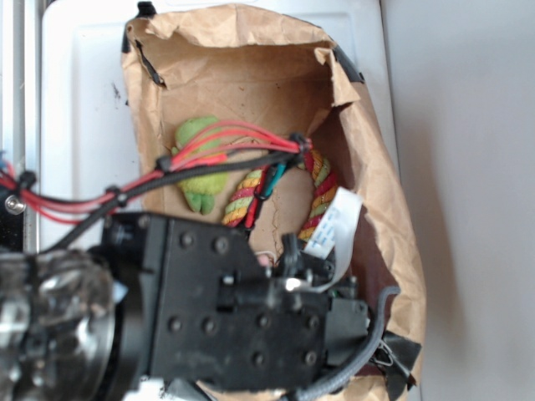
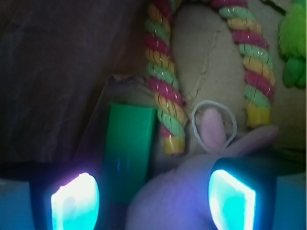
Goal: Grab the green block.
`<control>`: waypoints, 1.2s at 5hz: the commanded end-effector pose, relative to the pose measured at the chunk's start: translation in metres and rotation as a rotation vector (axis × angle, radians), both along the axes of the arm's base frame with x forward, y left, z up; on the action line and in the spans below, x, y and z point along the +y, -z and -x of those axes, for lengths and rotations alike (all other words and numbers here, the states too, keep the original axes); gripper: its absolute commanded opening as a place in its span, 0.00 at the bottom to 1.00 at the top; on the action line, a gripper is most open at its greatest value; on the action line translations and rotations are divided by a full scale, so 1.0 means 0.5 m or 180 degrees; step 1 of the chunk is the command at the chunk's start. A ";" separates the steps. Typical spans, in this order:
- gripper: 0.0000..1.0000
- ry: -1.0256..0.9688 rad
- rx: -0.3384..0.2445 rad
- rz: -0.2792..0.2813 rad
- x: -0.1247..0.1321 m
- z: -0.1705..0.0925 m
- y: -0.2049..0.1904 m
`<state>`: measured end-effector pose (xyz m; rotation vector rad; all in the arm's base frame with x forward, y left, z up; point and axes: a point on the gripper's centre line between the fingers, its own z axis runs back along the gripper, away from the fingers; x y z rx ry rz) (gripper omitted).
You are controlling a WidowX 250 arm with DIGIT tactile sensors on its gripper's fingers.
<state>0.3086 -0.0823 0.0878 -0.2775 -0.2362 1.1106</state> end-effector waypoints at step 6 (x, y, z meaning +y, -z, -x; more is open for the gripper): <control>1.00 0.0069 0.0027 -0.0638 0.044 -0.035 0.009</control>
